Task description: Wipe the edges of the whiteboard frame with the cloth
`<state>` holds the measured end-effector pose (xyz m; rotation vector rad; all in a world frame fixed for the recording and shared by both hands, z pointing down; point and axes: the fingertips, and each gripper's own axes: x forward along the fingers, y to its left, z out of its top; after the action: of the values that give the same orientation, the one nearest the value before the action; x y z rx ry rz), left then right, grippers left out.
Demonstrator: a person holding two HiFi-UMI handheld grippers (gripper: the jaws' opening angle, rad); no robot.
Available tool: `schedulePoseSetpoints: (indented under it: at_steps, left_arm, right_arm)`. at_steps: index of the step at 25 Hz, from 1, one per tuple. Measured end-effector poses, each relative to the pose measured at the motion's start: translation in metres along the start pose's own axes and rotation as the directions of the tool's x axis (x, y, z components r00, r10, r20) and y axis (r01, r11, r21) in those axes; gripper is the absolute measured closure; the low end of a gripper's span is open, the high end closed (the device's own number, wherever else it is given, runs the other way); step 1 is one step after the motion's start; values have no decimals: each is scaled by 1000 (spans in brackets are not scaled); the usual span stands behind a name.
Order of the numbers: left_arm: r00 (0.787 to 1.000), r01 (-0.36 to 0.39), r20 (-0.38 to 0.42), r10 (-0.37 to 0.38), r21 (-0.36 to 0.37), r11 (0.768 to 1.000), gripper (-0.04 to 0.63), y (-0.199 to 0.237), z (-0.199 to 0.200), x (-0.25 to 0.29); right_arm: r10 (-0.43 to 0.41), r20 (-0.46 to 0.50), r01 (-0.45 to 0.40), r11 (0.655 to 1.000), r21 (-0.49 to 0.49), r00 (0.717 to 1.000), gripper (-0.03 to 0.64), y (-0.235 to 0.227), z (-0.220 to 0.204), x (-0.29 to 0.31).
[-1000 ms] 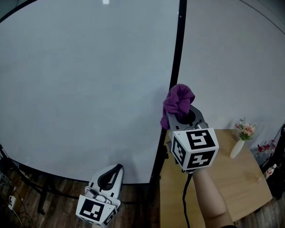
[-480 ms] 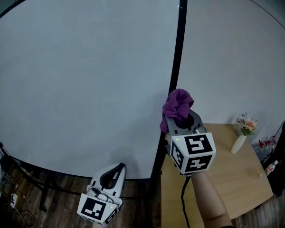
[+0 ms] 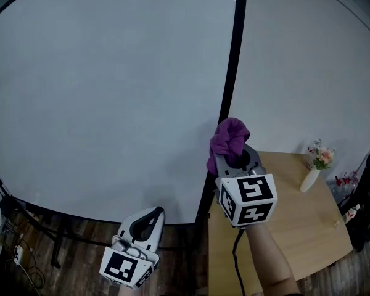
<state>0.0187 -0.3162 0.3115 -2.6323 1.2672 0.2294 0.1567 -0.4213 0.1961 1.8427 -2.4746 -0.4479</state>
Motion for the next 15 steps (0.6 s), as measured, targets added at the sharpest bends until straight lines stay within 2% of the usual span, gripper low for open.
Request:
schedulePoseSetpoints:
  at_steps: [15]
  left_arm:
    - [1000, 9, -17, -9, -25, 1000, 578, -2, -10, 1]
  right_arm:
    - [-6, -70, 7, 1000, 16, 998, 535, 5, -38, -2]
